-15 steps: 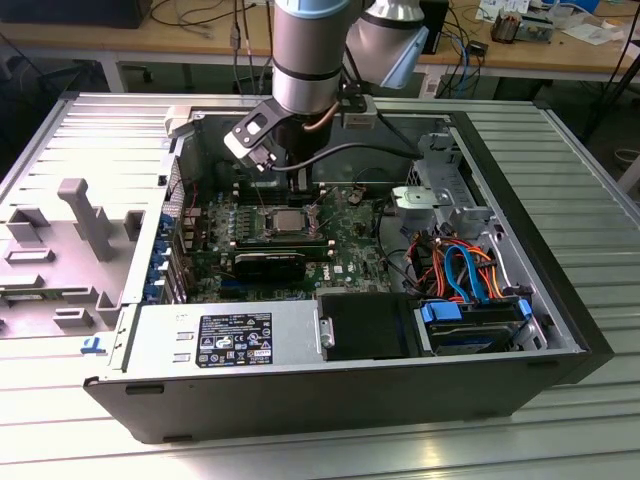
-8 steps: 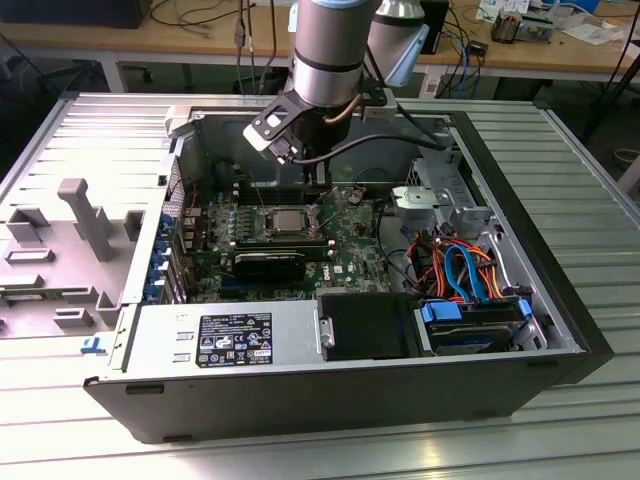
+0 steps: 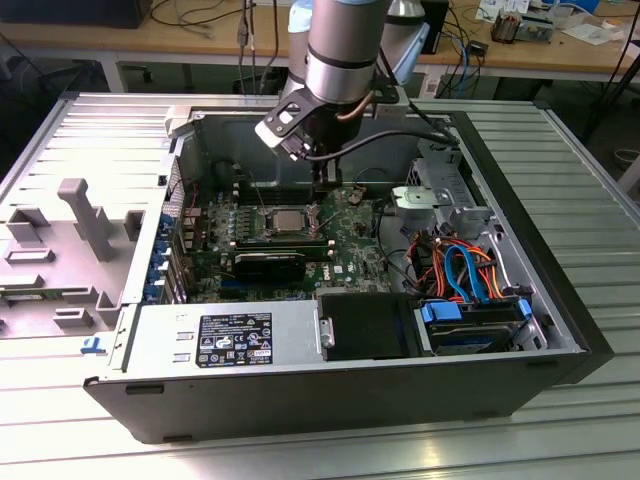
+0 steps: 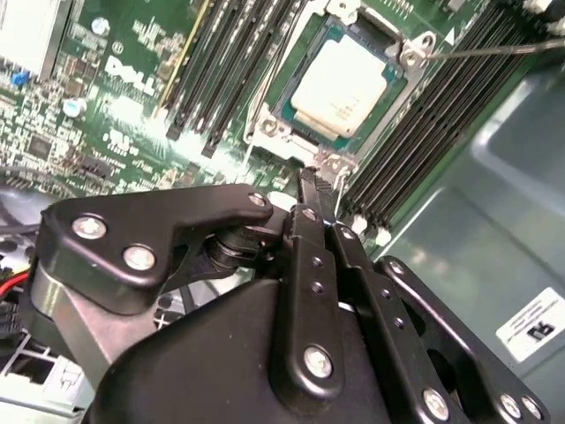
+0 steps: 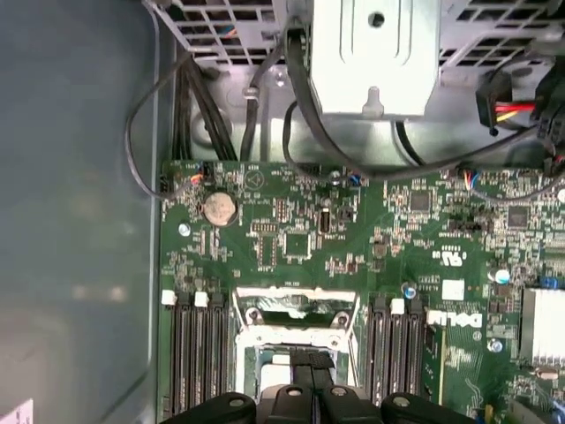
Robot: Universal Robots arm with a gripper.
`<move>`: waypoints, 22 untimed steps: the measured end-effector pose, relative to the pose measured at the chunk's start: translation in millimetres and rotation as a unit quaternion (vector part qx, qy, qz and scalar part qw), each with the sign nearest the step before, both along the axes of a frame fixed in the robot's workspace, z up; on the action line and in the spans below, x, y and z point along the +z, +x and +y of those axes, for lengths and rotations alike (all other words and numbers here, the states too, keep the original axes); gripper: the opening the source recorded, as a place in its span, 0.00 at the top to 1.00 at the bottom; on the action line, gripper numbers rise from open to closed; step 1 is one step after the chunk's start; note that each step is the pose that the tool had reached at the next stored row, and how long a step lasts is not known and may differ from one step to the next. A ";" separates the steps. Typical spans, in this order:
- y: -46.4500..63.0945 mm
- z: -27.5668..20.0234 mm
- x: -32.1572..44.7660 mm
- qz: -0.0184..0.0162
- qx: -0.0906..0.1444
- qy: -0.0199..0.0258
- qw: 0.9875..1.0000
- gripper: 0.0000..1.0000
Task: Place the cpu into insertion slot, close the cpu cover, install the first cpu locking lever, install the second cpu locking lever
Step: 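Close the cpu cover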
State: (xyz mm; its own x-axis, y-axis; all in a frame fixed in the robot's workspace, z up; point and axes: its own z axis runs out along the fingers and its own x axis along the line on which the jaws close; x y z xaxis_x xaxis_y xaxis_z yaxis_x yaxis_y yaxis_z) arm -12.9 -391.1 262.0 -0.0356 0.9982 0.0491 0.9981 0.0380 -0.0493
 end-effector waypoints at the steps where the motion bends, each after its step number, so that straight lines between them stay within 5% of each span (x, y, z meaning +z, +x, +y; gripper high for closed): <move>1: 2.9 0.0 0.2 0.001 0.000 0.000 1.000 0.89; 12: 48.4 0.2 1.8 0.015 0.003 0.000 1.000 0.89; 17: 56.2 0.7 -1.1 0.018 0.021 0.000 1.000 0.89; 22: 59.8 6.8 -6.2 0.019 0.023 0.002 1.000 0.89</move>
